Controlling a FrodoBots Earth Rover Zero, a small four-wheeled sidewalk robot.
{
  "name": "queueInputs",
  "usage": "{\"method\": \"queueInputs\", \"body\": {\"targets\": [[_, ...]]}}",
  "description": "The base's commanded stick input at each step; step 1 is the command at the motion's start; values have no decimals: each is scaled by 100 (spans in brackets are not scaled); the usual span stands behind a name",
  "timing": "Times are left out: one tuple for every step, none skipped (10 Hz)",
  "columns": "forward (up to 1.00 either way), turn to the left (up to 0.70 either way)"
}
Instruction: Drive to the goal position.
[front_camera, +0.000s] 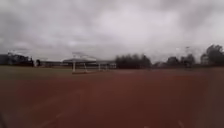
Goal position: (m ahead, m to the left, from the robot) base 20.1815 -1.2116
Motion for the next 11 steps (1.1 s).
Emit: {"method": "queueInputs", "body": {"targets": [[70,0],[70,0],[70,0],[70,0],[70,0],[70,-3],[70,-10],[70,-26],[70,-35],[70,-35],[70,-35]]}}
